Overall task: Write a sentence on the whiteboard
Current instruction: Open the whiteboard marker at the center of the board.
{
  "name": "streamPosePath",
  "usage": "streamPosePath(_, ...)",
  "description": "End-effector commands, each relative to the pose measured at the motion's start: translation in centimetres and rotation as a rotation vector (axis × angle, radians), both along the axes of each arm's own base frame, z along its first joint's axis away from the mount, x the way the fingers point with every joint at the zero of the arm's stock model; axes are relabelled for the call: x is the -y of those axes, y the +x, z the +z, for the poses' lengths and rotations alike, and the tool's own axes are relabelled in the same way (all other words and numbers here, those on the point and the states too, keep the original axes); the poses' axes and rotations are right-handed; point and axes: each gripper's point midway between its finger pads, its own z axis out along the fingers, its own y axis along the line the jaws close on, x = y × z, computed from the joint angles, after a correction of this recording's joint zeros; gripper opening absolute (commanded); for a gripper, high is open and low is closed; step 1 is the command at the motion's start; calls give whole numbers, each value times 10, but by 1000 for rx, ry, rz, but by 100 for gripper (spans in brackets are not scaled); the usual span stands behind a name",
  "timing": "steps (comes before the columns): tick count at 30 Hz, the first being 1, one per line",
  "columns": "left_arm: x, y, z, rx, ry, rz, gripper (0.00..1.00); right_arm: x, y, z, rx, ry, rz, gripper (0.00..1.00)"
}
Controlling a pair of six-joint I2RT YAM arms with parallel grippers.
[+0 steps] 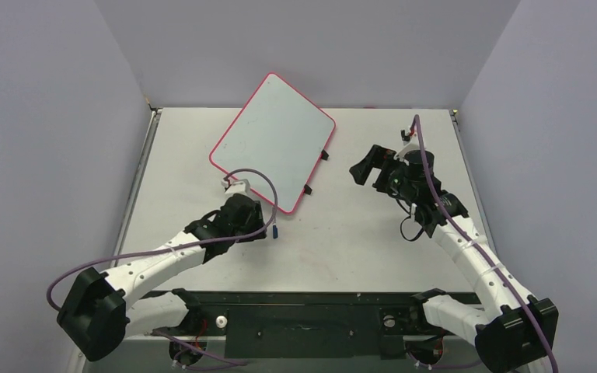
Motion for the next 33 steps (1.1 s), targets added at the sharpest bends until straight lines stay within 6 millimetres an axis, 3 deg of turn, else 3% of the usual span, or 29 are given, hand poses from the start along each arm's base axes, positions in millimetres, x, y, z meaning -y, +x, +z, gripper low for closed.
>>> streamPosePath(1, 31, 26, 15, 109, -123, 39, 54, -5, 1, 5, 16, -15, 21, 100)
streamPosePath(9, 50, 38, -15, 58, -101, 40, 49, -9, -3, 1, 2, -28, 51, 99)
streamPosePath(16, 62, 44, -27, 42, -71, 25, 43, -9, -7, -3, -2, -33, 62, 99)
streamPosePath(30, 69, 43, -58, -3, 11, 5, 36, -8, -10, -9, -13, -62, 77, 99)
streamPosePath(33, 71, 42, -65, -12, 23, -1, 30, -8, -10, -11, -17, -62, 79, 99)
